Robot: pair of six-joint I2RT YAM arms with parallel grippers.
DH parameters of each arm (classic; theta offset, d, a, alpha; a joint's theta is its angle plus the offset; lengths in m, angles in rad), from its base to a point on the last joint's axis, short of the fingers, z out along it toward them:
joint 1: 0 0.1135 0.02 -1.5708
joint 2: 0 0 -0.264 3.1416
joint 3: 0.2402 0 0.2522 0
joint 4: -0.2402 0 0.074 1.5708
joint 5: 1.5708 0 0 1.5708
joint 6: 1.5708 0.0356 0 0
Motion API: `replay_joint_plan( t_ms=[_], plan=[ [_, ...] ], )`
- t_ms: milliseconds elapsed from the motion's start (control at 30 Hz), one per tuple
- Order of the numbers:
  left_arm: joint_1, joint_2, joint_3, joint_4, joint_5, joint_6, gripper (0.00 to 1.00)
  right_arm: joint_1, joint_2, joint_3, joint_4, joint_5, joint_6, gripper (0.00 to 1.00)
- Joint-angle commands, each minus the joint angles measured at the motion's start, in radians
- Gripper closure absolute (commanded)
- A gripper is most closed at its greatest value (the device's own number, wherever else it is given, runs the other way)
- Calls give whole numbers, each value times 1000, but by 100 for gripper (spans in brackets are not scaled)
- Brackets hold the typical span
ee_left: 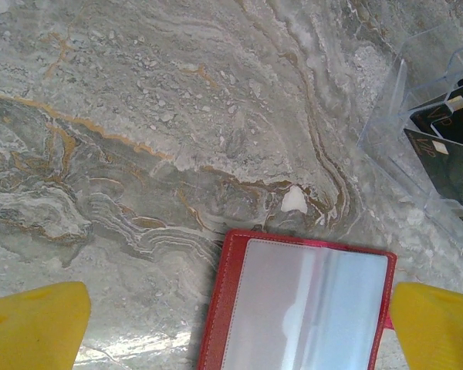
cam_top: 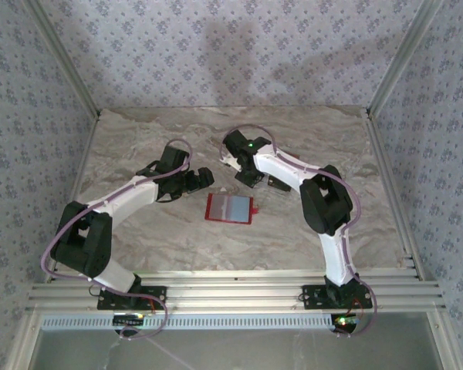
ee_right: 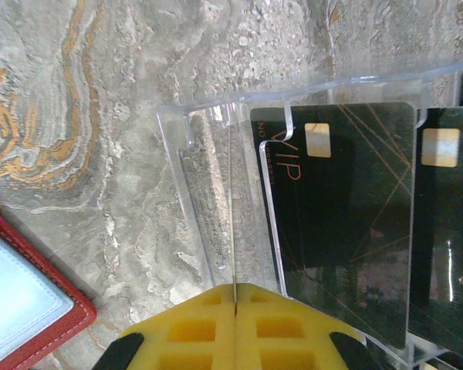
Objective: Put the credit cards into the card holder
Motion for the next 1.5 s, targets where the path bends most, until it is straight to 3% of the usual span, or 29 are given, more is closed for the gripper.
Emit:
replay_joint_plan(
  t_ms=[0, 233, 400, 567, 767, 1000, 1200, 1467],
  plan=[
    [3, 3, 25, 0, 13, 23, 0, 19, -70, 48, -29, -1, -21, 100],
    [3, 8, 30, -26, 10, 40, 0, 36, -109, 100, -50, -10, 35, 100],
    [-6, 14, 48, -94, -23, 96, 0, 46, -135, 127, -98, -65, 225, 100],
    [-58, 28, 75, -186, -120, 180, 0, 53, -213, 37, -84, -193, 450, 100],
    [-146, 59, 102, -237, -239, 257, 0, 3, -386, -253, 111, -397, 754, 100],
    [-199, 114, 127, -253, -322, 295, 0, -86, -580, -685, 516, -588, 1073, 100],
    [-222, 152, 145, -264, -376, 306, 0, -65, -601, -807, 659, -592, 1204, 100],
    [-225, 163, 141, -257, -403, 300, 0, -37, -544, -808, 768, -607, 1272, 100]
  ],
)
